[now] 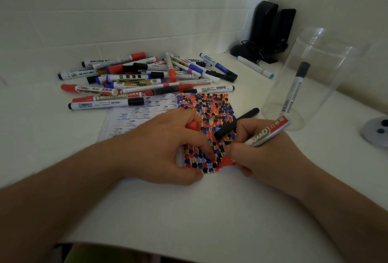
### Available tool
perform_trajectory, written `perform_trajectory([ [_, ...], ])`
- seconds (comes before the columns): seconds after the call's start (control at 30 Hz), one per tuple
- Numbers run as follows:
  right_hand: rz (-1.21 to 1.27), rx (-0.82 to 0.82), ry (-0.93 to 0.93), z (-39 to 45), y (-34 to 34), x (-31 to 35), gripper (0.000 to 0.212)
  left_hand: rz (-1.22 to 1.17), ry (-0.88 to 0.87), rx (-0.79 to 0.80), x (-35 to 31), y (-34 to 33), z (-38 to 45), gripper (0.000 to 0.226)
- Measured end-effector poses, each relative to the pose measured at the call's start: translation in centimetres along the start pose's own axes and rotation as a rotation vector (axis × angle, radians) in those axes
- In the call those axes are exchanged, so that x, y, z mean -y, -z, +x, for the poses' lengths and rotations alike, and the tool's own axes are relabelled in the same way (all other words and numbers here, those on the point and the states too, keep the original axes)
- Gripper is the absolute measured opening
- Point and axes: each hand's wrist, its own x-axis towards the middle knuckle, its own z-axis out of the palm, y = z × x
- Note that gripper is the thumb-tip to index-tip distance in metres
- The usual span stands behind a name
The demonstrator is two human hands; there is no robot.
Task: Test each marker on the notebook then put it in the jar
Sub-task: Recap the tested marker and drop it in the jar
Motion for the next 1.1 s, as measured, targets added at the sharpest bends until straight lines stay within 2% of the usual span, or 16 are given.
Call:
perform_trajectory([
  [0.2,-0.071,-0.007,0.024,-0.1,-0.2,0.3,0.033,0.0,0.001,-0.005,0.0,0.0,0.0,0.042],
  [0.67,-0.053,0.002,0.022,0.0,0.0,-0.2,0.034,0.016,0.013,0.013,-0.2,0.1,0.1,0.048],
  [0.73,0.03,0.0,0.008,0.2,0.1,-0.2,0.029,-0.064,0.035,0.002,-0.3,0.2,0.0,0.046],
  [0.83,0.375,-0.003,-0.034,0.5,1.0,-0.4,0.025,-0.401,0.144,-0.055,0.1,0.4,-0.1,0.037],
  [0.9,0.569,0.026,-0.01,0.5,1.7,-0.5,0.031,-0.434,0.166,-0.108,0.5,0.5,0.0,0.04],
  [1.0,0.643,0.09,0.092,0.5,2.2,-0.5,0.034,-0.487,0.197,-0.168,0.8,0.4,0.1,0.035],
  [1.1,0.708,0.131,0.073,0.5,2.2,-0.5,0.044,-0.468,0.212,-0.244,1.1,0.2,0.1,0.034],
])
